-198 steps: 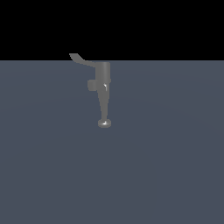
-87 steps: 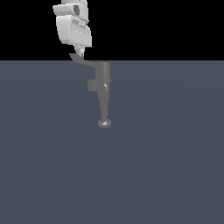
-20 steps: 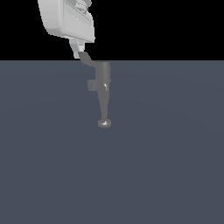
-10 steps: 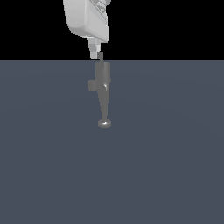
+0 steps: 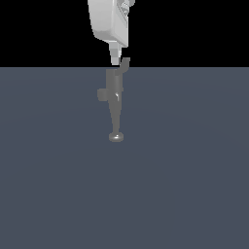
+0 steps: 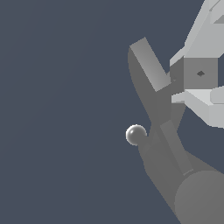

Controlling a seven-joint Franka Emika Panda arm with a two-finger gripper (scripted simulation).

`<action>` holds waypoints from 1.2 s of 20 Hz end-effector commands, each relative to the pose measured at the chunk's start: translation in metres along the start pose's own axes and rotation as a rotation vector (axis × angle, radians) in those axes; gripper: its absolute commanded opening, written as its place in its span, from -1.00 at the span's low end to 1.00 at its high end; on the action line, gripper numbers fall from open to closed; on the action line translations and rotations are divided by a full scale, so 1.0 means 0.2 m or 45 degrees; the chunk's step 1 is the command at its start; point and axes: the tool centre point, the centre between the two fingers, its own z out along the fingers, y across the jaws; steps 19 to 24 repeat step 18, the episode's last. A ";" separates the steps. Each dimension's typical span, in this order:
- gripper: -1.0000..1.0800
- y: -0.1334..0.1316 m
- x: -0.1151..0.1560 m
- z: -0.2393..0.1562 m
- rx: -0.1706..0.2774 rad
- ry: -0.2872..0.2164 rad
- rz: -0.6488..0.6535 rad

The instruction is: Turn on the faucet by rotating a designated handle.

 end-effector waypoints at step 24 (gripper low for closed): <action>-1.00 -0.26 0.36 0.01 -0.005 0.005 0.052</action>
